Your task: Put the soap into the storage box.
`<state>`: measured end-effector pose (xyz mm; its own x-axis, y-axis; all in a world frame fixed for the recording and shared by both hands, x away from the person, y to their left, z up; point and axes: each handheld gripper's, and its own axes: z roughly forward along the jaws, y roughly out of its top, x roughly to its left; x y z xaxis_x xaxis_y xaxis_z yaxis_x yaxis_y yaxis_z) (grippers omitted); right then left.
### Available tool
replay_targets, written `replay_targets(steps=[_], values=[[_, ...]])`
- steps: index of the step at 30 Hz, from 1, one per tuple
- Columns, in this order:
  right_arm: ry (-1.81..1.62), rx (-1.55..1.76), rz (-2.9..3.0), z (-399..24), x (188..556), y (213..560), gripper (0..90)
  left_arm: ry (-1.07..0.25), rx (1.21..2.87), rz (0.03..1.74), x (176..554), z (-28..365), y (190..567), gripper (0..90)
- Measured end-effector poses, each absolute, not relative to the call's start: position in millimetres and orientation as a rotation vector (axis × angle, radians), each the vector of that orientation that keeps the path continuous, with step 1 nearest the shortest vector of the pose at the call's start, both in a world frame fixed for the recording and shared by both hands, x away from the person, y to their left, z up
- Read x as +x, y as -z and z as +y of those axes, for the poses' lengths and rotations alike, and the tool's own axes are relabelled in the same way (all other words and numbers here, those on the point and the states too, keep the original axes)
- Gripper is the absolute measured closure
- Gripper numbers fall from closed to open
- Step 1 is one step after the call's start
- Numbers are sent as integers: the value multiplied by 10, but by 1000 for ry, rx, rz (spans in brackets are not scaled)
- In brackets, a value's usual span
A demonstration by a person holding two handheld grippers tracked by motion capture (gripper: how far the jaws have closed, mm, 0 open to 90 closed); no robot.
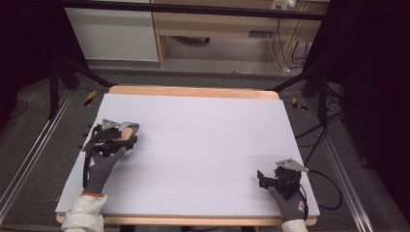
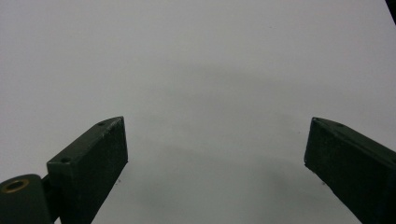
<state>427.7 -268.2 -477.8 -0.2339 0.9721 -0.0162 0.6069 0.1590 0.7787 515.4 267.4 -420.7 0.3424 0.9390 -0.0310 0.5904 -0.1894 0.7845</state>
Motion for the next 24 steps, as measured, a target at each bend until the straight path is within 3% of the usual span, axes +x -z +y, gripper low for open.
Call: replay_targets(steps=[9,24], values=[[-908,1497,1895,-2699,4266,4768,63,-560,1862,1248,4954,2540,4130,332],[-911,1518,1868,-2744,4244,4776,63,-551,1915,1178,4582,2377,4306,296]])
